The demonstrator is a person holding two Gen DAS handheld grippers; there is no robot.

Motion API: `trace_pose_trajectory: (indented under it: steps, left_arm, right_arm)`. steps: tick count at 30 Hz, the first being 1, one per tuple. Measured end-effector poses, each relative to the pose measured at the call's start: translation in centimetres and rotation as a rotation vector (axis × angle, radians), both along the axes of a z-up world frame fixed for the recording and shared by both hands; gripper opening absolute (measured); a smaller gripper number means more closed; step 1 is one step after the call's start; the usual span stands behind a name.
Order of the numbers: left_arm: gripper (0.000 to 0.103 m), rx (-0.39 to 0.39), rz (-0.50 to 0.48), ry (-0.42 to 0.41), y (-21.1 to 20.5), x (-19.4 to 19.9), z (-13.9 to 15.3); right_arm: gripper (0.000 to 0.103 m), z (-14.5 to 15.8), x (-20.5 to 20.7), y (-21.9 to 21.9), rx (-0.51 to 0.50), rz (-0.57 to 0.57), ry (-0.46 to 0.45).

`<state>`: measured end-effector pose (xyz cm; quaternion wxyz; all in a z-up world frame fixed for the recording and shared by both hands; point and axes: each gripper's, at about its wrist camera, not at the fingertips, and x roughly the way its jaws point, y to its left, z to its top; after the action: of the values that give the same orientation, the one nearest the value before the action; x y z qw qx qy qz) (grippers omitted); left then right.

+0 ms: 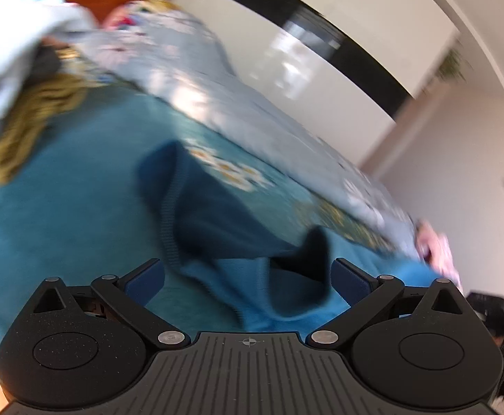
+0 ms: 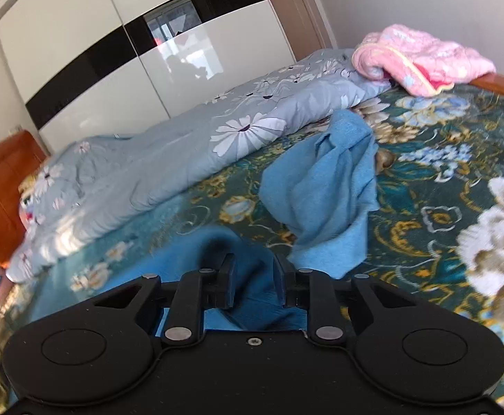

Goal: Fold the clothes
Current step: 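Grasp the jacket with the left gripper while the right gripper holds it up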

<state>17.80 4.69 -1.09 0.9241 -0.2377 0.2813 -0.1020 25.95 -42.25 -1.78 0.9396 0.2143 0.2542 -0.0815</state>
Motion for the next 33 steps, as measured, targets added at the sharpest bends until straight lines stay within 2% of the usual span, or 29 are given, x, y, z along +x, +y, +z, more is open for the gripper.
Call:
trace_pose_trajectory:
  steps: [3,7,10,12,15,18,21,22,23,24,26,27,29,33]
  left_arm:
    - [0.103,0.073,-0.11,-0.015,-3.3,2.0,0.0]
    - [0.103,0.16,-0.237,-0.033,-7.2,4.3,-0.9]
    - [0.103,0.227,-0.308,-0.025,-9.6,5.8,-2.0]
    - [0.102,0.258,-0.353,-0.009,-10.6,6.7,-2.6]
    - [0.102,0.3,-0.406,-0.004,-11.6,7.5,-3.4]
    - [0.096,0.327,-0.451,-0.003,-12.0,8.1,-3.9]
    - [0.07,0.338,-0.454,0.015,-12.3,8.6,-4.3]
    - [0.051,0.347,-0.447,0.022,-12.4,8.7,-4.3]
    - [0.042,0.35,-0.443,0.031,-12.3,8.8,-4.3]
    - [0.039,0.337,-0.442,0.036,-12.2,8.9,-4.3]
    - [0.02,0.277,-0.436,0.037,-11.5,9.1,-4.0]
    - [0.016,0.244,-0.431,0.041,-11.1,9.1,-3.7]
    - [0.011,0.189,-0.411,0.024,-10.4,8.9,-2.7]
    - [0.009,0.1,-0.361,-0.093,-8.1,8.2,1.7]
  right_arm:
    - [0.043,0.5,-2.3,-0.5,-0.04,0.019,-0.017]
    - [0.043,0.3,-4.6,0.0,-0.03,0.134,-0.024]
    - [0.049,-1.3,-4.4,1.6,0.084,0.281,-0.013]
    - [0.054,-2.8,-3.5,3.2,0.114,0.341,0.025]
    - [0.055,-4.7,-1.9,5.2,0.09,0.365,0.09]
    - [0.055,-5.6,-0.8,5.6,0.133,0.366,0.092]
    - [0.054,-5.8,0.1,6.1,0.137,0.354,0.093]
    - [0.049,-5.7,0.2,6.3,0.142,0.352,0.089]
    - [0.045,-5.6,0.4,6.4,0.149,0.348,0.084]
    - [0.039,-5.4,0.5,6.4,0.158,0.343,0.082]
    - [0.025,-4.9,0.5,6.7,0.176,0.344,0.07]
    - [0.018,-4.4,0.5,6.8,0.18,0.35,0.06]
    - [0.016,-3.1,0.2,7.2,0.183,0.365,0.029]
    - [0.015,1.6,-0.5,7.6,0.172,0.395,-0.091]
